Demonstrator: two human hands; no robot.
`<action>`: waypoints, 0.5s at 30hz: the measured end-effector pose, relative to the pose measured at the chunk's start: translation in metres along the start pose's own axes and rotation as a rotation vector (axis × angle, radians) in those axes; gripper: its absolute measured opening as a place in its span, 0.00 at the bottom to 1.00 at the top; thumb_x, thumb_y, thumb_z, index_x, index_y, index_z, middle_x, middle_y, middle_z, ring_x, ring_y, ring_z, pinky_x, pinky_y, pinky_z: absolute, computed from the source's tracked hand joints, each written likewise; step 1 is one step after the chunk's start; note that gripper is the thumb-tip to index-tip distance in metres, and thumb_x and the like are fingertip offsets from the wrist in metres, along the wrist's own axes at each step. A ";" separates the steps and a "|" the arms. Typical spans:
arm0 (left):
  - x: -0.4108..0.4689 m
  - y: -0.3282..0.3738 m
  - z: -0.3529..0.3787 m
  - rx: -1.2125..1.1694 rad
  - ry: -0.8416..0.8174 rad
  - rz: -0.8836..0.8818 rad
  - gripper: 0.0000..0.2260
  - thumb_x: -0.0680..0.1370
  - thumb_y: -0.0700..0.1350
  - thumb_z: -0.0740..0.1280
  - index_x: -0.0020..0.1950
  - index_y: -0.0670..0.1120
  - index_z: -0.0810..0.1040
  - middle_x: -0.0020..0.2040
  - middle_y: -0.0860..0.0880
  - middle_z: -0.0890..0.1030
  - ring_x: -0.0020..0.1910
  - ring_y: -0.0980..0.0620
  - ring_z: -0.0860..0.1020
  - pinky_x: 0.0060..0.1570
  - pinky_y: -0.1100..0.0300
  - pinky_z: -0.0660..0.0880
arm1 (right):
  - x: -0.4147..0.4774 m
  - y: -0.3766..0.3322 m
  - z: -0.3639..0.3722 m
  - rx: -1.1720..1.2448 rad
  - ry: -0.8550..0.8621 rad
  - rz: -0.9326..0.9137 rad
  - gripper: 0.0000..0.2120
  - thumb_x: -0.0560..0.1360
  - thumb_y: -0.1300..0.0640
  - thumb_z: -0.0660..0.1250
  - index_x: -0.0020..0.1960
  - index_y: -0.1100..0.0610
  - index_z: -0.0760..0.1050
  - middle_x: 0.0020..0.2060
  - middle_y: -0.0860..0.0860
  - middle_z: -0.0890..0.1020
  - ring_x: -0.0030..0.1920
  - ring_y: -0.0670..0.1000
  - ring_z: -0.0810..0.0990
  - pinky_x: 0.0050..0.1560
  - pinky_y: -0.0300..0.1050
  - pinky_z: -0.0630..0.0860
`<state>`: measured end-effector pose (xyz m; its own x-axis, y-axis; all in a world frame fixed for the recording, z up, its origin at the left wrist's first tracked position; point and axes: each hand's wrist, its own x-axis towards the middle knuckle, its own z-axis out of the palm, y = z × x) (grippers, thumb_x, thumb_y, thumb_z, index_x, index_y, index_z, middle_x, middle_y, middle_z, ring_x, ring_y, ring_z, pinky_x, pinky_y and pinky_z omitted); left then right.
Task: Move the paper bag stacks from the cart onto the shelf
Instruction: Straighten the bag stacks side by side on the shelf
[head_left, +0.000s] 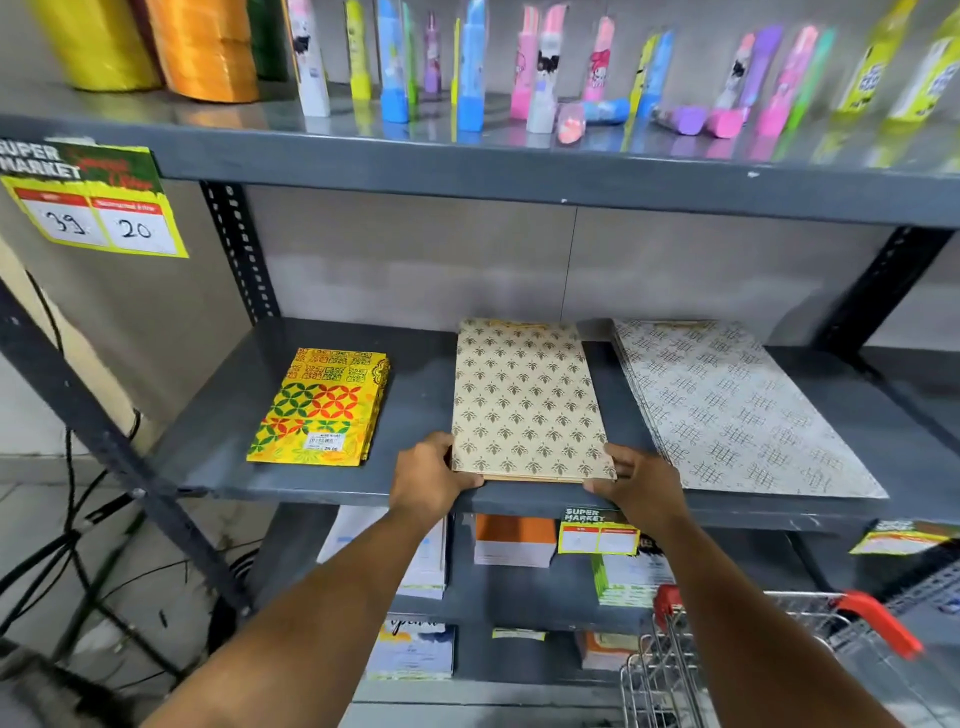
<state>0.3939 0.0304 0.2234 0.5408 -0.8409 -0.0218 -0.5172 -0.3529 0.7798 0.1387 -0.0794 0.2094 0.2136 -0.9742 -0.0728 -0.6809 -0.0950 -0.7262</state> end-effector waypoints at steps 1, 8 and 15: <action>0.001 0.000 0.000 -0.011 0.008 -0.008 0.25 0.60 0.47 0.82 0.54 0.48 0.81 0.52 0.49 0.86 0.49 0.52 0.82 0.50 0.59 0.80 | 0.000 0.001 0.000 0.014 0.000 -0.005 0.32 0.63 0.52 0.81 0.66 0.51 0.76 0.49 0.44 0.86 0.39 0.31 0.78 0.36 0.21 0.69; 0.006 0.002 -0.002 0.047 -0.064 0.026 0.29 0.60 0.51 0.81 0.59 0.49 0.79 0.57 0.49 0.84 0.54 0.50 0.81 0.51 0.58 0.79 | -0.001 -0.002 -0.005 0.051 -0.066 -0.073 0.31 0.61 0.53 0.81 0.62 0.45 0.76 0.39 0.31 0.81 0.46 0.36 0.83 0.48 0.34 0.78; -0.015 0.057 0.020 0.284 0.003 0.492 0.56 0.61 0.75 0.64 0.78 0.45 0.50 0.80 0.46 0.51 0.79 0.46 0.47 0.74 0.53 0.43 | 0.006 0.017 -0.072 -0.088 0.407 -0.126 0.28 0.74 0.43 0.69 0.68 0.58 0.72 0.63 0.58 0.78 0.61 0.58 0.77 0.60 0.45 0.71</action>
<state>0.3429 0.0150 0.2561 0.1924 -0.9330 0.3041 -0.8665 -0.0161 0.4989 0.0784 -0.1016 0.2455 0.0176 -0.9536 0.3007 -0.7283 -0.2183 -0.6495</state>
